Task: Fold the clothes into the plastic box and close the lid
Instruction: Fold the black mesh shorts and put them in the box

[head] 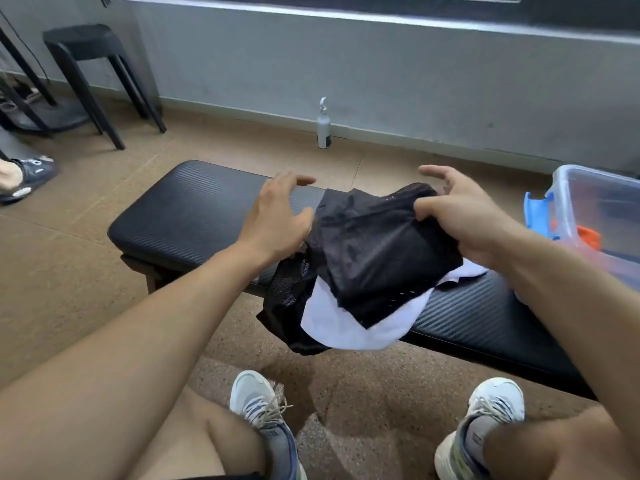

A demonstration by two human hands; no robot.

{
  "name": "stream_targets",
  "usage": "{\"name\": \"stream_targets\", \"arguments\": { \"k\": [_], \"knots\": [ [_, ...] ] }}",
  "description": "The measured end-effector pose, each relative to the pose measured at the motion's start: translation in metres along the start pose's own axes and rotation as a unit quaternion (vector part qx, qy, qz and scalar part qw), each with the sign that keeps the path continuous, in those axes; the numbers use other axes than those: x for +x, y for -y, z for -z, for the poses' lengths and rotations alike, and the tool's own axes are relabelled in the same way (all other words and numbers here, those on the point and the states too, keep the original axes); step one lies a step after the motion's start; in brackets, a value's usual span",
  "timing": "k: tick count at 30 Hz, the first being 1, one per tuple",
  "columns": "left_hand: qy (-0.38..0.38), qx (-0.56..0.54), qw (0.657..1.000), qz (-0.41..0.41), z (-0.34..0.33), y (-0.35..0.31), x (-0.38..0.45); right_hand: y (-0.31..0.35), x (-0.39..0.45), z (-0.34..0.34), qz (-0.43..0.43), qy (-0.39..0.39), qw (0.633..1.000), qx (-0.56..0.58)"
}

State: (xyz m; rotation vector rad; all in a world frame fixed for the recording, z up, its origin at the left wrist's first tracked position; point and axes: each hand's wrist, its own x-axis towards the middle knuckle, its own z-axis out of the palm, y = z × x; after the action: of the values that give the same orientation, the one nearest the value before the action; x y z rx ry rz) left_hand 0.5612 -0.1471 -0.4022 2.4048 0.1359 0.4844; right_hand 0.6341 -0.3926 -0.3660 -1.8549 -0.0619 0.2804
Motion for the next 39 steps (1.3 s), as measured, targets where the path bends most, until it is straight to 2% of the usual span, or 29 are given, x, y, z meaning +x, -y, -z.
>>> {"name": "stream_targets", "arguments": {
  "k": [3, 5, 8, 12, 16, 18, 21, 22, 24, 26, 28, 32, 36, 39],
  "knots": [
    [0.076, 0.026, 0.995, -0.065, -0.011, -0.002, -0.002, -0.014, 0.002, 0.019, 0.032, -0.016, 0.98, -0.195],
    [0.122, 0.041, 0.986, -0.103, -0.02, -0.002, -0.004, -0.024, 0.003, 0.02, 0.031, -0.009, 0.959, -0.281],
    [0.161, 0.048, 0.978, -0.127, -0.031, -0.004, -0.005, -0.025, 0.001, 0.015, 0.044, -0.002, 0.952, -0.304],
    [0.192, 0.081, 0.969, -0.132, -0.038, -0.002, -0.005, -0.015, -0.015, 0.002, 0.112, -0.004, 0.931, -0.346],
    [0.224, 0.13, 0.958, -0.125, -0.045, 0.003, -0.007, -0.008, -0.036, -0.015, 0.169, 0.052, 0.924, -0.338],
    [0.222, 0.105, 0.963, -0.112, -0.045, 0.003, -0.005, -0.007, -0.045, -0.021, 0.164, 0.109, 0.924, -0.327],
    [0.157, -0.018, 0.986, -0.048, -0.039, -0.001, 0.001, -0.011, -0.052, -0.027, 0.135, 0.206, 0.93, -0.273],
    [0.13, -0.039, 0.991, -0.019, -0.035, -0.003, 0.002, -0.012, -0.052, -0.027, 0.133, 0.21, 0.936, -0.248],
    [0.097, -0.038, 0.994, 0.016, -0.03, -0.006, 0.003, -0.012, -0.048, -0.022, 0.133, 0.165, 0.95, -0.229],
    [0.096, -0.035, 0.994, 0.03, -0.029, -0.01, 0.001, -0.013, -0.04, -0.013, 0.138, 0.102, 0.944, -0.28],
    [0.096, -0.027, 0.994, 0.039, -0.033, -0.014, 0.002, -0.019, -0.034, -0.009, 0.116, 0.084, 0.919, -0.367],
    [0.082, -0.017, 0.994, 0.076, -0.041, -0.026, 0.009, -0.034, -0.038, -0.016, 0.091, 0.142, 0.864, -0.474],
    [0.129, 0.033, 0.986, 0.096, -0.047, -0.037, 0.015, -0.041, -0.043, -0.024, 0.115, 0.166, 0.866, -0.457],
    [0.133, 0.052, 0.984, 0.102, -0.047, -0.035, 0.019, -0.043, -0.05, -0.028, 0.144, 0.181, 0.857, -0.461]
  ]
}}
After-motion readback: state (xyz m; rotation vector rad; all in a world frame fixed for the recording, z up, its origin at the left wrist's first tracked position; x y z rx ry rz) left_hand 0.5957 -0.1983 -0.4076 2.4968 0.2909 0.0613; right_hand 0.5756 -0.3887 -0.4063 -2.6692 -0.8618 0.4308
